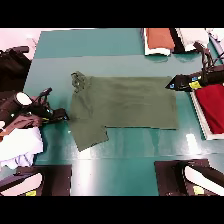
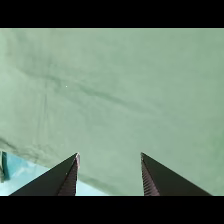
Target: Fold the shirts.
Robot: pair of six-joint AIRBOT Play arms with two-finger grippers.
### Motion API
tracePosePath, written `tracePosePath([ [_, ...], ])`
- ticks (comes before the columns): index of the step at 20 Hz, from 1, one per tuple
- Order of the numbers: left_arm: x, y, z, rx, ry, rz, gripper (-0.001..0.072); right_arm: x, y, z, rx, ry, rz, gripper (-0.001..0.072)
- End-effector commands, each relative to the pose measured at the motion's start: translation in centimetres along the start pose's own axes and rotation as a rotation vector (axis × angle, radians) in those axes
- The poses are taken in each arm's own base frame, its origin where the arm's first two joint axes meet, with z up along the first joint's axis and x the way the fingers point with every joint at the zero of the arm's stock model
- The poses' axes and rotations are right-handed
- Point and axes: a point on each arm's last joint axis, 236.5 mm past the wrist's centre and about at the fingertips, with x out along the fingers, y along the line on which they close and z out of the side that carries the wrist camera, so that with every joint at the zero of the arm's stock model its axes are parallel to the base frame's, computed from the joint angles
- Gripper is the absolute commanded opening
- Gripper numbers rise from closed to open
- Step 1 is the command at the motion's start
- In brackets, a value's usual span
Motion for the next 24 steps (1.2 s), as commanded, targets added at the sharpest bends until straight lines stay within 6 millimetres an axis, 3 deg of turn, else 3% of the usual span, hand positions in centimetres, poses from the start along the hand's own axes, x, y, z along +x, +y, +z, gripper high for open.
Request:
tracePosePath([
  [1, 1.8, -2.1, -0.5, 0.015, -0.03, -0.058, 0.0517, -0.1, 0.7, -0.3, 0.006, -0.011, 0.025, 0.0448],
  [2, 2.0, -3.0, -0.3, 0.035, -0.045, -0.066, 0.0516, -0.1, 0.7, -0.3, 0.005, -0.009, 0.025, 0.0448],
  [3, 2.1, -3.7, 0.0, 0.049, -0.06, -0.071, 0.0441, -0.1, 0.7, -0.5, 0.004, -0.003, 0.024, 0.0447],
  [5, 1.2, -4.7, 1.1, 0.069, -0.082, -0.085, 0.0075, -0.3, -0.1, -1.4, 0.013, 0.035, 0.007, 0.0447],
  [6, 0.5, -5.2, 1.8, 0.083, -0.092, -0.09, 0.0023, -0.5, -1.1, -2.1, 0.02, 0.062, -0.019, 0.0447],
  [9, -1.9, -7.0, 3.3, 0.156, -0.11, -0.105, 0.0023, -0.8, -5.8, -5.8, 0.109, 0.126, -0.119, 0.0448],
  [13, -2.9, -7.7, 4.0, 0.194, -0.126, -0.112, 0.0023, -0.2, -13.7, -14.6, 0.42, 0.176, -0.221, 0.045],
  [15, -2.9, -7.7, 4.0, 0.195, -0.127, -0.114, 0.0023, 0.5, -16.0, -18.3, 0.595, 0.19, -0.215, 0.0451],
  [17, -2.9, -7.8, 4.0, 0.196, -0.127, -0.115, 0.0023, 2.3, -15.8, -19.7, 0.693, 0.176, -0.104, 0.045],
  [22, -2.9, -7.8, 4.1, 0.196, -0.129, -0.117, 0.0023, 6.3, -14.1, -18.2, 0.725, 0.166, 0.051, 0.0448],
  [24, -2.9, -7.8, 4.1, 0.195, -0.128, -0.117, 0.0023, 7.8, -13.2, -18.0, 0.666, 0.215, 0.052, 0.0396],
])
